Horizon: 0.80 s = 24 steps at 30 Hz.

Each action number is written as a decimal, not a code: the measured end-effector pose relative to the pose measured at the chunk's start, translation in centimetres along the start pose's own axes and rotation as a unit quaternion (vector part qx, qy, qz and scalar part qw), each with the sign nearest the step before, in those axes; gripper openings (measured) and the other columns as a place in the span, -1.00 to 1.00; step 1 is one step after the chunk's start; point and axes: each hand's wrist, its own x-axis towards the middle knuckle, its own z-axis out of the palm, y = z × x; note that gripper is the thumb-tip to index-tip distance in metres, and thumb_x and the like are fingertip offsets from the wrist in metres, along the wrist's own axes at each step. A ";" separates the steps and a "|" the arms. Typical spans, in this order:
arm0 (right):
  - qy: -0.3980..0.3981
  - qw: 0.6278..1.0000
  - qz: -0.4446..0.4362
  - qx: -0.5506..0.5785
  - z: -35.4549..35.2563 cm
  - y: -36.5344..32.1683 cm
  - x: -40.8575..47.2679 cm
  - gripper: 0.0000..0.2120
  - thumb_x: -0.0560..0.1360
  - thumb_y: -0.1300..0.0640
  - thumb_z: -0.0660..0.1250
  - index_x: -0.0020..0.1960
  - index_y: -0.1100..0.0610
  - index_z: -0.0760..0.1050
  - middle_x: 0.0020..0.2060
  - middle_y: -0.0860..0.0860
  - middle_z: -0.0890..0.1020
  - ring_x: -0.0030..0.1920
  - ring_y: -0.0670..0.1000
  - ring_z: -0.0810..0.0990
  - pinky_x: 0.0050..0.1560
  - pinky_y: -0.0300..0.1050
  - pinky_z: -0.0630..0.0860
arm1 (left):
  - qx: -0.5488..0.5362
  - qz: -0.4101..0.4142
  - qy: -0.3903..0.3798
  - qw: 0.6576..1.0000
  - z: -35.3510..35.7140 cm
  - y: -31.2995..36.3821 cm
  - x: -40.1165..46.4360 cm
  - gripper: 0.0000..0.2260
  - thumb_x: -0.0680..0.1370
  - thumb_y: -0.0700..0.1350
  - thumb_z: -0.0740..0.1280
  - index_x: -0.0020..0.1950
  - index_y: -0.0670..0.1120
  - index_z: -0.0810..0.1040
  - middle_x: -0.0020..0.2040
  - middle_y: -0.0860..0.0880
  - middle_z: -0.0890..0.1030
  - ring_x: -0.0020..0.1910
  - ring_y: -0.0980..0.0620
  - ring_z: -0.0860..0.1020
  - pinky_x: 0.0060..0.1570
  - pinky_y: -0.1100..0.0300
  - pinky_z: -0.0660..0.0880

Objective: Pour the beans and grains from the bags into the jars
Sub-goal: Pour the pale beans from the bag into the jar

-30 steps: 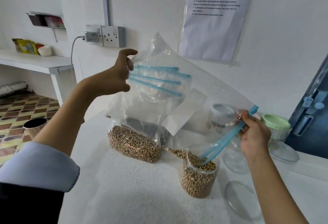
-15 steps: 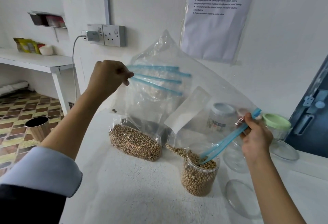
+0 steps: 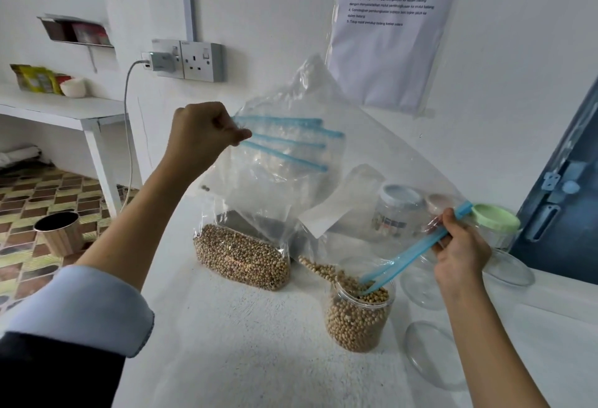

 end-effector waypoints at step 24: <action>0.035 0.999 0.020 -0.007 -0.7 0.8 0.5 -0.84 0.51 0.20 0.38 -0.25 0.11 0.52 -0.52 -0.10 0.59 -0.43 -0.17 0.56 -0.33 -0.27 0.54 | -0.007 -0.097 -0.077 0.992 0.4 -2.6 -0.7 -0.89 0.45 -0.28 0.44 -0.06 -0.29 0.61 -0.01 -0.17 0.65 -0.14 -0.07 0.57 0.00 0.17 0.45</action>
